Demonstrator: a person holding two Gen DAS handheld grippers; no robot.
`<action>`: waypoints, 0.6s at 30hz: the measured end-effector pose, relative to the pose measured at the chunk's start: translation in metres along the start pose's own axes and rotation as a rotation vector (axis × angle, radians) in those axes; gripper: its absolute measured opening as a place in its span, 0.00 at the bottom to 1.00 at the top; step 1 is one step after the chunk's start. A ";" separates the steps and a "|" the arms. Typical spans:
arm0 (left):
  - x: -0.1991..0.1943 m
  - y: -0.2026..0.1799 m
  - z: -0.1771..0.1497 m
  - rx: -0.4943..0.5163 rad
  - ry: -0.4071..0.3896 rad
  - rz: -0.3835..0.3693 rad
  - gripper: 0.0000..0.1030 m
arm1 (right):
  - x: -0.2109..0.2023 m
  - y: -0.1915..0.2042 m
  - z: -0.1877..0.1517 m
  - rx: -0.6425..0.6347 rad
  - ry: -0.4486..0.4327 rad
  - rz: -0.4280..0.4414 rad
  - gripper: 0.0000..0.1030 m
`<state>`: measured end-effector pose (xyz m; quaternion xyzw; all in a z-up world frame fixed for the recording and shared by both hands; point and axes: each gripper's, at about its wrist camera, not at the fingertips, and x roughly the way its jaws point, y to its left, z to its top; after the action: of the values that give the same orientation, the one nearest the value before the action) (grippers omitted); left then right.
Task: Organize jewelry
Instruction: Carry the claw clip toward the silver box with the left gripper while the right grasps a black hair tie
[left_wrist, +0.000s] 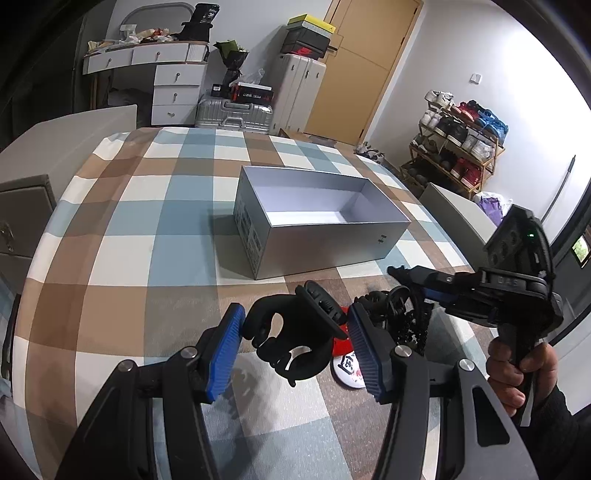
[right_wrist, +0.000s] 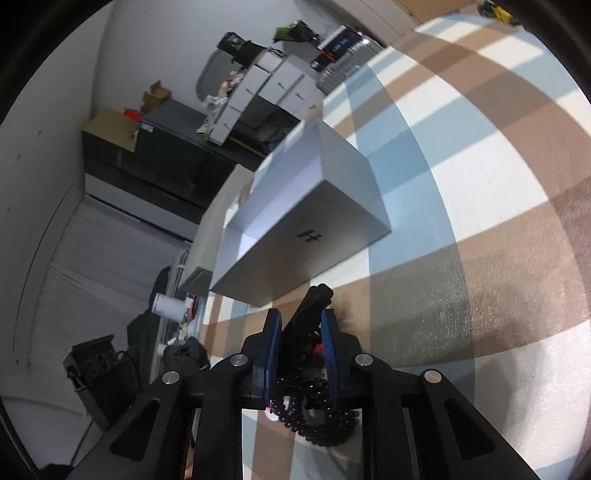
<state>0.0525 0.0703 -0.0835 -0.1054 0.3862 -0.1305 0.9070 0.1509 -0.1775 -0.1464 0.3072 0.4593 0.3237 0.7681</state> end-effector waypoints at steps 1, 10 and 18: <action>0.000 -0.001 0.000 0.000 0.000 0.000 0.50 | -0.003 -0.001 0.000 -0.005 -0.005 0.001 0.21; -0.008 -0.016 0.016 0.035 -0.033 -0.011 0.50 | -0.027 0.012 0.001 -0.056 -0.098 0.091 0.20; -0.003 -0.025 0.046 0.075 -0.067 -0.010 0.50 | -0.038 0.049 0.029 -0.156 -0.146 0.113 0.12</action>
<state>0.0796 0.0516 -0.0426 -0.0776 0.3500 -0.1456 0.9221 0.1524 -0.1821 -0.0782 0.2945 0.3574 0.3779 0.8017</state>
